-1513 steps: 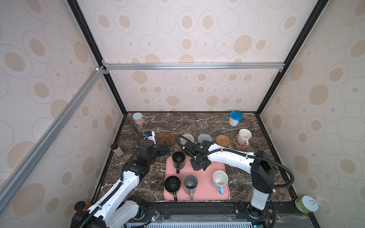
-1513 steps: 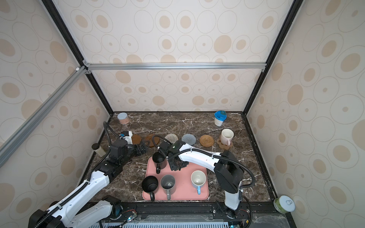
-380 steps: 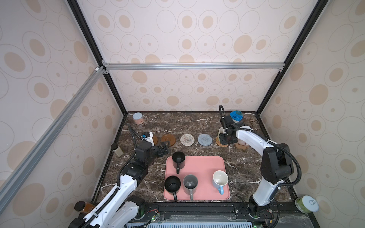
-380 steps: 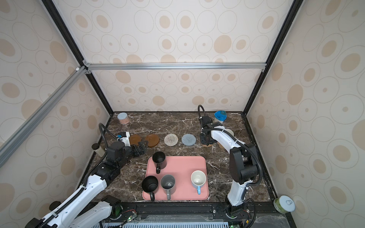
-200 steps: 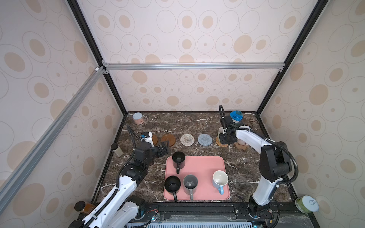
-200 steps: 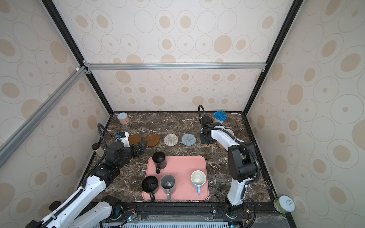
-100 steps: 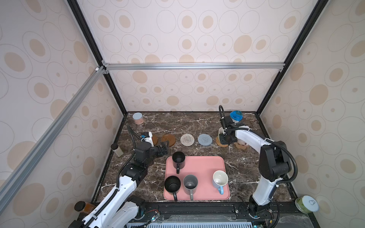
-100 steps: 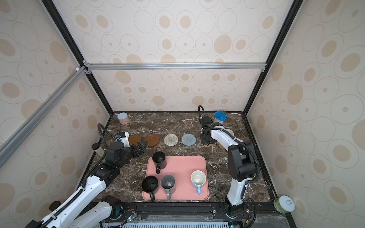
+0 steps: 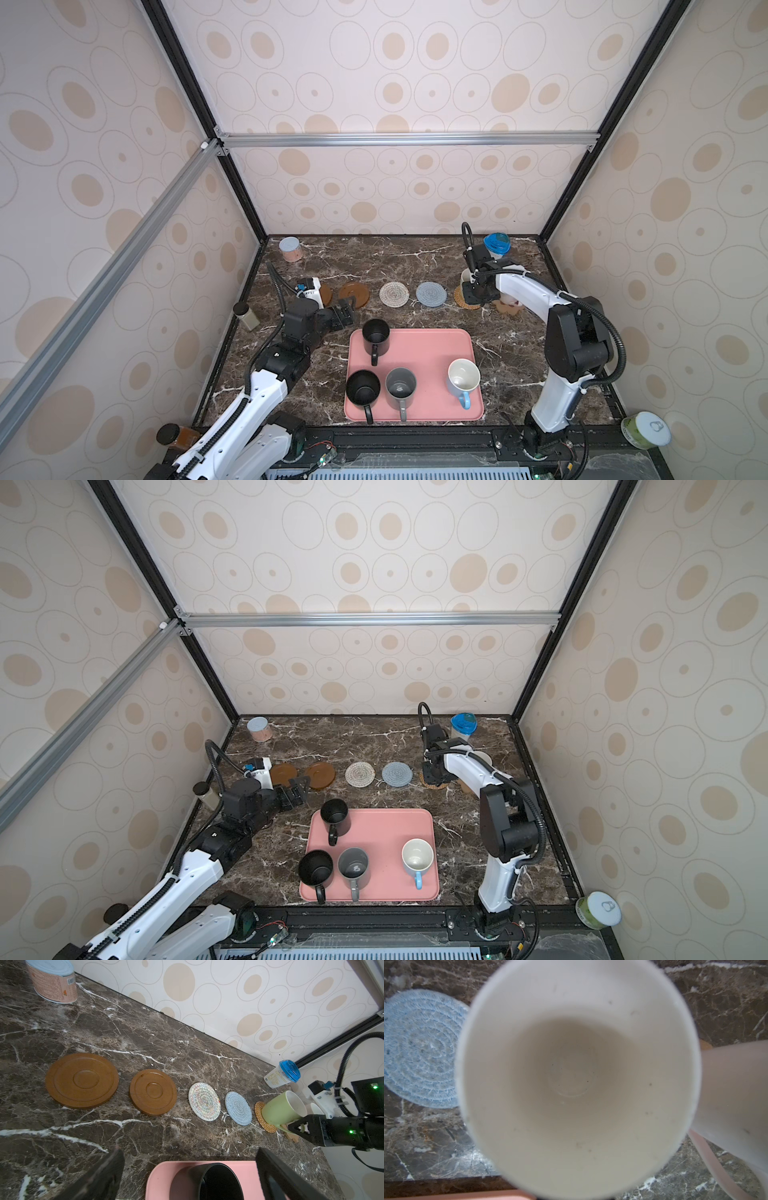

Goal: Place cups on coasters
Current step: Place the cup on the coaster.

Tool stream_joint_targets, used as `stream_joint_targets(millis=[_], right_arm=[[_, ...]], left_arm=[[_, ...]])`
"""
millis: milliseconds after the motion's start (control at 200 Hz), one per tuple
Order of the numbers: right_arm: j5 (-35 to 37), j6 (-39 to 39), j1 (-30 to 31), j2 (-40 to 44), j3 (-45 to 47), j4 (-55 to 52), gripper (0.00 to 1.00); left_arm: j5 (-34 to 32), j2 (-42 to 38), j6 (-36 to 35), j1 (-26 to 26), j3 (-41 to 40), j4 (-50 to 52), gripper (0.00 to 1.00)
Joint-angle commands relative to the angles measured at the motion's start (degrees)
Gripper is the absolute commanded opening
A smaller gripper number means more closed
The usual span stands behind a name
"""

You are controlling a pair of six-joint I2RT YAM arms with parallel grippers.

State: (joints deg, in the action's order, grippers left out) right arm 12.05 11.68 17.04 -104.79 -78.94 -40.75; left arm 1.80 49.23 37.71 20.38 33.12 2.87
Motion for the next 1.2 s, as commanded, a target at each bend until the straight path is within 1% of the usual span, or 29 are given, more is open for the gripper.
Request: stream_joint_targets(millis=[0, 305, 695, 1190], right_arm=[[1.13, 0.42, -0.51, -0.1, 0.16, 1.89, 0.02], [0.46, 1.3, -0.52, -0.16, 1.31, 2.04, 0.04], [-0.22, 2.15, -0.51, 1.16, 1.94, 1.36, 0.19], [-2.56, 4.08, -0.52, 4.45, 1.87, -0.28, 0.32]], left_arm=[[-0.75, -0.57, -0.32, 0.35, 0.45, 0.93, 1.0], [-0.68, -0.47, -0.28, 0.3, 0.53, 0.85, 1.0], [-0.71, -0.68, -0.1, 0.29, 0.33, 0.85, 1.0], [-0.66, -0.81, -0.11, 0.35, -0.03, 0.96, 1.0]])
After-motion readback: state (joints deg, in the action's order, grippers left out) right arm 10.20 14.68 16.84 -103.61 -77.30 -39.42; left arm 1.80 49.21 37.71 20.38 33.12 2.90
